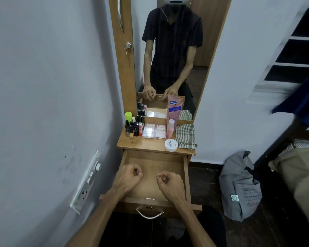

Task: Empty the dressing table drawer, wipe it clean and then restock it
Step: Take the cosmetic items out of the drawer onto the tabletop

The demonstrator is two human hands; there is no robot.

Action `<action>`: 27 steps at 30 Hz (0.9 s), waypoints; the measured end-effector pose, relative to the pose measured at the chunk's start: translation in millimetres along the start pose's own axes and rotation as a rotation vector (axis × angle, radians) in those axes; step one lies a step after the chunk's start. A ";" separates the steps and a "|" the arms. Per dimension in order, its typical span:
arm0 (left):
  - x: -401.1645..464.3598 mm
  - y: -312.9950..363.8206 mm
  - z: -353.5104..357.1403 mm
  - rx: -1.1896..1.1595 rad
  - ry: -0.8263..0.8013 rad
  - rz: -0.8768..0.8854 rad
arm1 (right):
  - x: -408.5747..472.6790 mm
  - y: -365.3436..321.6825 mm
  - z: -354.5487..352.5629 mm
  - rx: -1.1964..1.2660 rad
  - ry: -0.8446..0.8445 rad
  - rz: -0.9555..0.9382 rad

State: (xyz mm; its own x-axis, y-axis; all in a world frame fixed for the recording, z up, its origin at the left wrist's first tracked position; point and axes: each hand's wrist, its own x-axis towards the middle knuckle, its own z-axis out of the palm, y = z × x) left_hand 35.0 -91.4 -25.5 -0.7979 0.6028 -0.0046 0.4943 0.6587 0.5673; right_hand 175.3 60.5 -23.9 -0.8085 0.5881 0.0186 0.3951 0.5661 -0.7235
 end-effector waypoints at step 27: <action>6.3 61.7 37.3 0.035 -0.111 0.055 | 55.6 32.2 -78.5 0.136 0.415 0.260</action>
State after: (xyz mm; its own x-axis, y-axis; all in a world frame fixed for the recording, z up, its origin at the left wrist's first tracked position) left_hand 73.3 -30.2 -21.3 -0.7273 0.6831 -0.0663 0.5496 0.6376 0.5398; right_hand 177.2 156.8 7.9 -0.4390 0.8951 0.0787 0.4776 0.3066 -0.8233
